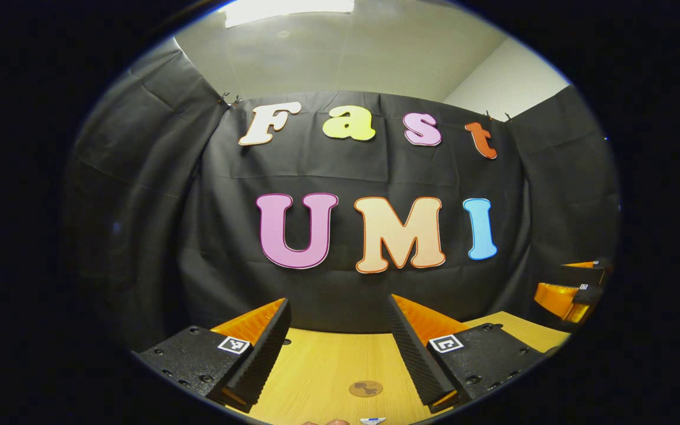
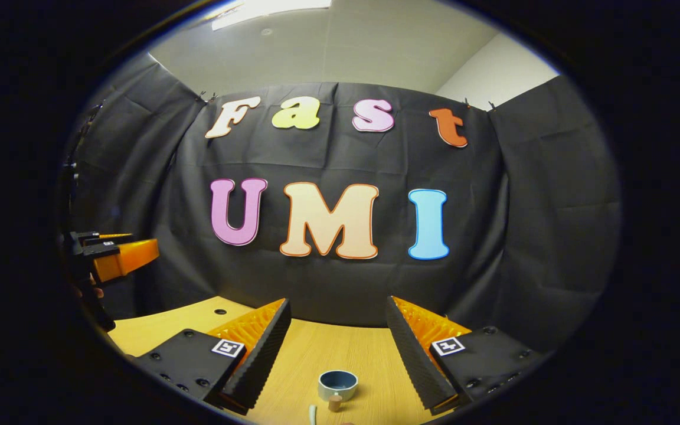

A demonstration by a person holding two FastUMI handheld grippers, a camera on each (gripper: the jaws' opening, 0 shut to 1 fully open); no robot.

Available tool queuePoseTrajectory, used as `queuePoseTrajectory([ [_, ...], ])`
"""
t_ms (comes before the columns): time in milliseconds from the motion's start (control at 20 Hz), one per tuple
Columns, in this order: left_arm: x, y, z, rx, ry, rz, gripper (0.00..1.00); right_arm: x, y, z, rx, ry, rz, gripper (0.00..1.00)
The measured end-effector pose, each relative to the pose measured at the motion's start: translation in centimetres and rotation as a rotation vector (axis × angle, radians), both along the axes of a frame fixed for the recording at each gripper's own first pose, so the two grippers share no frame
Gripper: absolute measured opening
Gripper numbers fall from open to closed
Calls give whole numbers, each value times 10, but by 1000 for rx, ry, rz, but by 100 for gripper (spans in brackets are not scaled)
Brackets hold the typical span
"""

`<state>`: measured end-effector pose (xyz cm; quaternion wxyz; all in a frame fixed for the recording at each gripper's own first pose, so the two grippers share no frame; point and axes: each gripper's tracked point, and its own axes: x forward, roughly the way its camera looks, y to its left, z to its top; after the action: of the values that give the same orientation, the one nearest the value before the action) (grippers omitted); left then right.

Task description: Put the toothbrush and toothpaste on the desktop into the cup, then pick up the cup and place it on the coaster on the desktop.

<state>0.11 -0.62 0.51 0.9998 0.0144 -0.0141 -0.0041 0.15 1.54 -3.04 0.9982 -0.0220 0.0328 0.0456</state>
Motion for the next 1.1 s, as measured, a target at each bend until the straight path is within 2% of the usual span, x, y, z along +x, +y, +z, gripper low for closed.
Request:
queuePoseTrajectory([
  [350, -3, -3, 8, 9, -15, 7, 94, 4, 7, -24, -44, 54, 30, 99],
  [550, -5, 4, 8, 23, -14, 24, 94, 6, 18, -65, -56, 183, 96, 99],
  [750, -7, 14, 6, 19, -12, 51, 94, 5, 18, -103, -93, 277, 78, 99],
  [850, -9, 17, 2, 16, -2, 59, 94, 0, 24, -132, -94, 354, 95, 99],
  [1100, -11, 27, 5, 28, -14, 84, 94, -5, 20, -173, -100, 451, 110, 100],
])
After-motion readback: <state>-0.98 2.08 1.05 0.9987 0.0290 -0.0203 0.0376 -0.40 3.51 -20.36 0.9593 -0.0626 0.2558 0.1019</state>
